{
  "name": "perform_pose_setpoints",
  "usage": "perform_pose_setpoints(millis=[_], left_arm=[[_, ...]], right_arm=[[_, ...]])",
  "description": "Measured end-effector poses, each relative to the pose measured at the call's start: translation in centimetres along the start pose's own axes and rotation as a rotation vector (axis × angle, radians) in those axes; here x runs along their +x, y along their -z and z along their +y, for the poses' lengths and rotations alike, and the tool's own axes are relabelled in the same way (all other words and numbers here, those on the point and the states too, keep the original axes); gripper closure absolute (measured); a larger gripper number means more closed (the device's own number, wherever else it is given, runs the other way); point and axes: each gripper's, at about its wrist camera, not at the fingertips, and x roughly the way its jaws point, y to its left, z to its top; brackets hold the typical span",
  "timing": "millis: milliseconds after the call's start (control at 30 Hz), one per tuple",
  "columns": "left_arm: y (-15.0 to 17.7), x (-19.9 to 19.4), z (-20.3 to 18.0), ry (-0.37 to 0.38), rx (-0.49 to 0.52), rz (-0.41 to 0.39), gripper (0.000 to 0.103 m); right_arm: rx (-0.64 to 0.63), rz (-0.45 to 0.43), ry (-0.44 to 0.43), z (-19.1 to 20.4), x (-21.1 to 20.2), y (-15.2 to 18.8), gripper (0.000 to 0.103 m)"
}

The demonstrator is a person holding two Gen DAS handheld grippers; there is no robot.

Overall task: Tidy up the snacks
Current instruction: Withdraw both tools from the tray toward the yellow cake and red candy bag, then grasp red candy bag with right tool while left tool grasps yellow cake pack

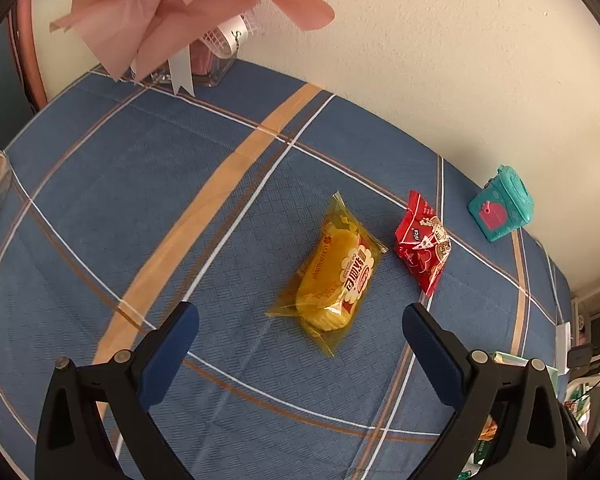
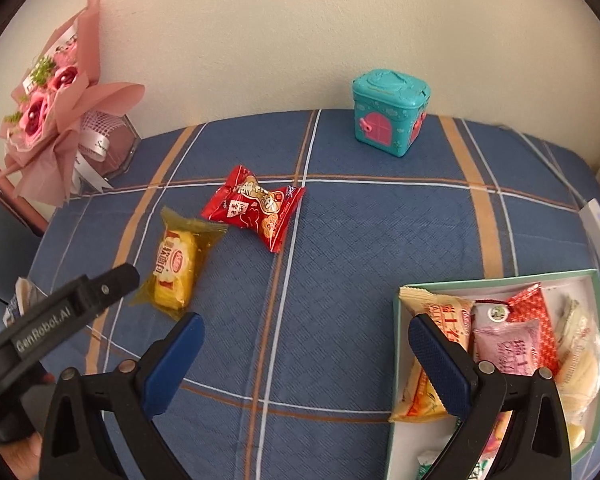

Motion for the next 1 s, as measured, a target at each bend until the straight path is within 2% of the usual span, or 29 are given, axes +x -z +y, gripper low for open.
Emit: perform_pose_setpoints(millis=[200,300,400,533,600,633,667,733,800,900,1000], left_arm=[[-0.5,1.2,1.1,0.004,-0.041,0.015,0.002],[-0.5,2.1,1.0,0.018,-0.031,0.031,0.003],[-0.6,2.7,0.7,0.016,-0.013,0.039,0.005],[-0.8,3.5,0.1,0.011,0.019,0.034,0.006],[-0.8,4.0,-0.1,0.009,0.025,0.034,0.006],[-0.8,4.3,-0.1,0.014,0.021,0.035,0.007],[-0.8,4.5,0.0,0.021,0.018,0.036,0.014],[-0.8,4.7,0.1,0.017,0.019,0.037,0.021],[-0.8,4.8,0.3,0.019,0.017,0.036,0.021],[-0.8,5.1,0.5,0.046,0.005,0.043,0.023],[-0.8,5.4,0.6,0.074,-0.018,0.059,0.027]], right_arm=[[0.069,0.006,-0.041,-1.0,1.1,-2.3,0.000],[0.087,0.006,-0.083,-0.8,2.2,-4.3,0.000],[0.074,0.034,-0.102,0.1,4.3,-6.1,0.002],[-0.010,0.041,-0.061,2.1,6.4,-7.6,0.004],[0.013,0.069,-0.094,2.6,7.8,-8.3,0.004],[0.033,0.078,-0.104,2.6,8.4,-8.5,0.005],[0.057,0.084,-0.111,2.5,9.0,-8.8,0.006],[0.100,0.093,-0.114,2.3,10.2,-9.1,0.007],[0.139,0.111,-0.113,2.0,11.3,-9.3,0.009],[0.187,0.145,-0.115,1.4,12.8,-9.1,0.017],[0.225,0.162,-0.141,0.9,13.1,-8.5,0.035]])
